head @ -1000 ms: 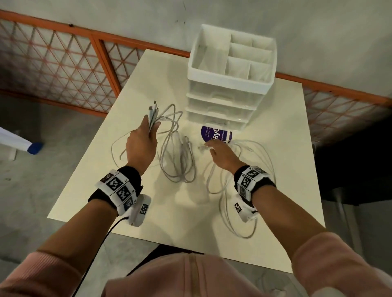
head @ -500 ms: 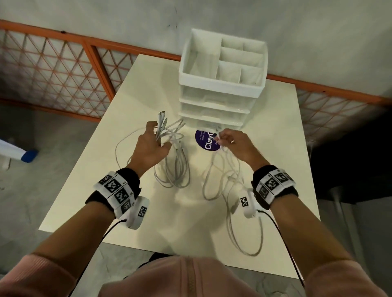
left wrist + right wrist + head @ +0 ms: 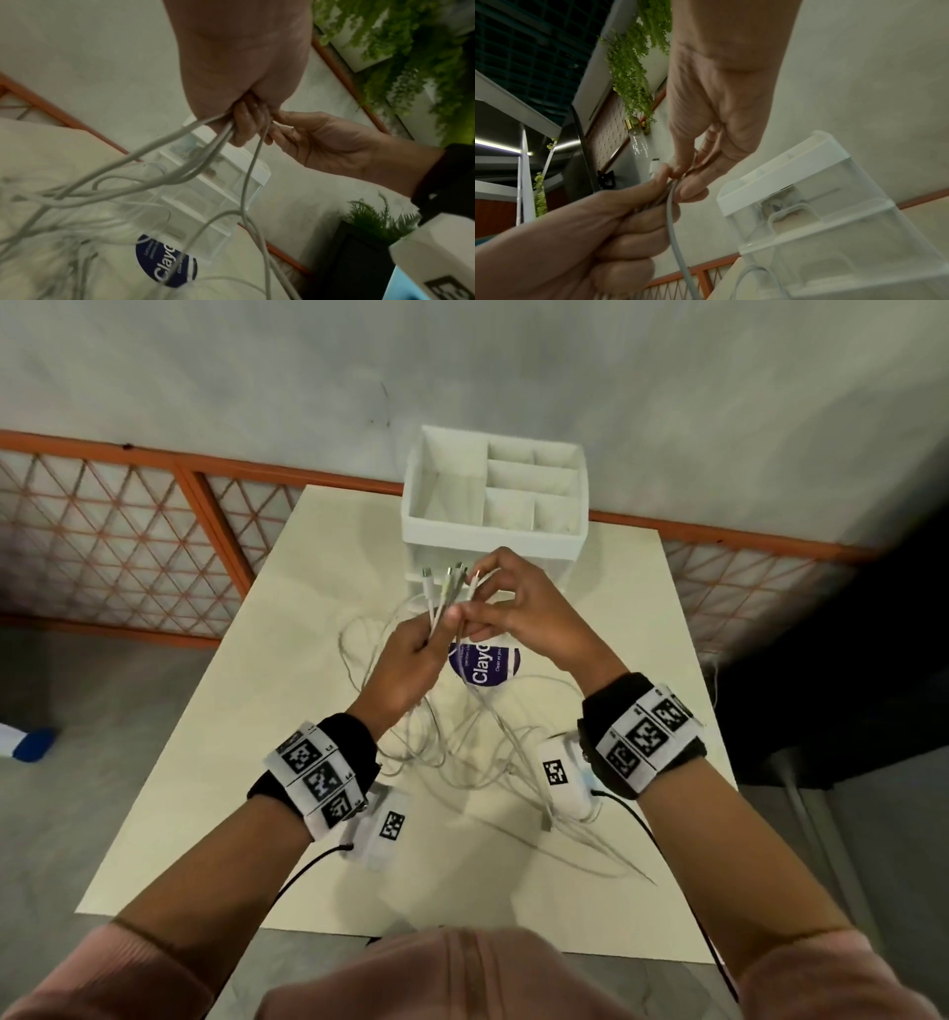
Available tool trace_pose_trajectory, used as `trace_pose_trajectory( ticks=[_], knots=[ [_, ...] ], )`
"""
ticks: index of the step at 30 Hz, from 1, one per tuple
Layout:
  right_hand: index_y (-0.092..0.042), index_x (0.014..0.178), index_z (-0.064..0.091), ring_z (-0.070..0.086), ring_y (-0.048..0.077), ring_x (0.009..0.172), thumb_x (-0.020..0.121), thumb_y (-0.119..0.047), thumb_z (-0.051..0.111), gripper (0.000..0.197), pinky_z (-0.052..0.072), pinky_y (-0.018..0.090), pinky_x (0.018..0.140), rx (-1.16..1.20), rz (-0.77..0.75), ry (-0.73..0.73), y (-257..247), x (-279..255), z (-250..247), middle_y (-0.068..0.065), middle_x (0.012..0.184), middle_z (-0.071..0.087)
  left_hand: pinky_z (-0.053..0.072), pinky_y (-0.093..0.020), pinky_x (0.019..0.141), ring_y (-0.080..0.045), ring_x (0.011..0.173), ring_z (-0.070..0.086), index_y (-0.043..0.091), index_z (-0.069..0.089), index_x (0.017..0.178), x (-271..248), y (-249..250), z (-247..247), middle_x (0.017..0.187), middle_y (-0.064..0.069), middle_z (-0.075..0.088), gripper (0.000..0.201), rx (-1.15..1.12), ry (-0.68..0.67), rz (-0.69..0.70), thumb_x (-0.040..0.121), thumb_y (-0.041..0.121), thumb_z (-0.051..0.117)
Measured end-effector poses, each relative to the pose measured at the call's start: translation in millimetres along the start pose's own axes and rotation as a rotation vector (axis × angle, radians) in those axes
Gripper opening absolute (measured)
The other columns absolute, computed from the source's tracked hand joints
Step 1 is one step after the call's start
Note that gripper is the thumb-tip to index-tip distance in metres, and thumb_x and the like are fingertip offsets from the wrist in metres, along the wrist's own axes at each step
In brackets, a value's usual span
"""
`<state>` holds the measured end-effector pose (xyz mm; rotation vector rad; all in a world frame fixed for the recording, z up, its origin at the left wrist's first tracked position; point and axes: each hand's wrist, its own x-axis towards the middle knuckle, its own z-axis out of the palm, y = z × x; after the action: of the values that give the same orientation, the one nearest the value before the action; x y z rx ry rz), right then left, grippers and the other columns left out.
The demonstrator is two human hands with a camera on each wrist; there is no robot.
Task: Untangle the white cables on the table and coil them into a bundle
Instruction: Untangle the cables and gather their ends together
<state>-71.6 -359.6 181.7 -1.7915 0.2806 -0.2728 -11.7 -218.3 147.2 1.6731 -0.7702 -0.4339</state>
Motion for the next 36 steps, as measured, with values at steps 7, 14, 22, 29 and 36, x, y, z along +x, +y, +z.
trace_pose_trajectory(
  ticks=[7,14,22,29,36],
  knots=[
    [-0.006,0.115,0.047,0.062,0.006,0.078,0.095,-0.03,0.052,0.031,0.052,0.022,0.072,-0.082,0.004,0.115,16.7,-10.2,15.7,0.0,0.091,0.061,0.028,-0.024,0.05,0.0,0.036,0.036,0.022,0.051,0.071,-4.2,-14.6,-6.6,0.038,0.016,0.041,0.031,0.011,-0.051,-0.03,0.098,0.033,0.042],
    [-0.006,0.1,0.056,0.068,0.017,0.083,0.098,-0.028,0.046,0.024,0.051,0.032,0.09,-0.113,0.205,-0.51,65.2,-38.1,36.7,0.004,0.083,0.068,0.034,-0.034,0.056,-0.008,0.048,0.034,0.03,0.046,0.069,3.7,-6.2,-20.1,0.045,0.012,0.037,0.032,-0.007,0.25,0.038,0.099,0.037,0.038],
    [-0.012,0.086,0.058,0.062,0.016,0.088,0.099,-0.016,0.043,0.02,0.041,0.027,0.087,-0.618,0.332,-0.343,122.3,-52.7,-31.0,0.006,0.089,0.069,0.041,-0.042,0.084,-0.016,0.081,0.04,0.016,0.052,0.082,20.1,-8.1,-51.7,0.088,0.0,0.039,0.029,0.094,0.676,0.073,0.1,0.031,0.035],
    [-0.015,0.091,0.069,0.056,0.007,0.063,0.097,-0.024,0.048,0.023,0.039,0.014,0.061,-0.525,0.108,-0.306,57.9,-38.9,-20.3,-0.005,0.061,0.059,0.048,-0.017,0.068,-0.014,0.068,0.06,0.004,0.065,0.099,0.1,-7.8,-9.0,0.085,-0.006,0.064,0.041,0.149,0.285,0.061,0.102,0.03,0.033],
    [-0.012,0.084,0.065,0.048,0.01,0.052,0.094,-0.021,0.056,0.017,0.044,0.019,0.055,-0.316,0.059,-0.199,30.5,-31.4,-14.7,-0.014,0.052,0.058,0.042,-0.032,0.057,-0.012,0.051,0.055,0.015,0.043,0.082,-6.2,-6.8,12.9,0.06,-0.001,0.058,0.032,0.354,0.041,-0.001,0.1,0.038,0.031]
  ],
)
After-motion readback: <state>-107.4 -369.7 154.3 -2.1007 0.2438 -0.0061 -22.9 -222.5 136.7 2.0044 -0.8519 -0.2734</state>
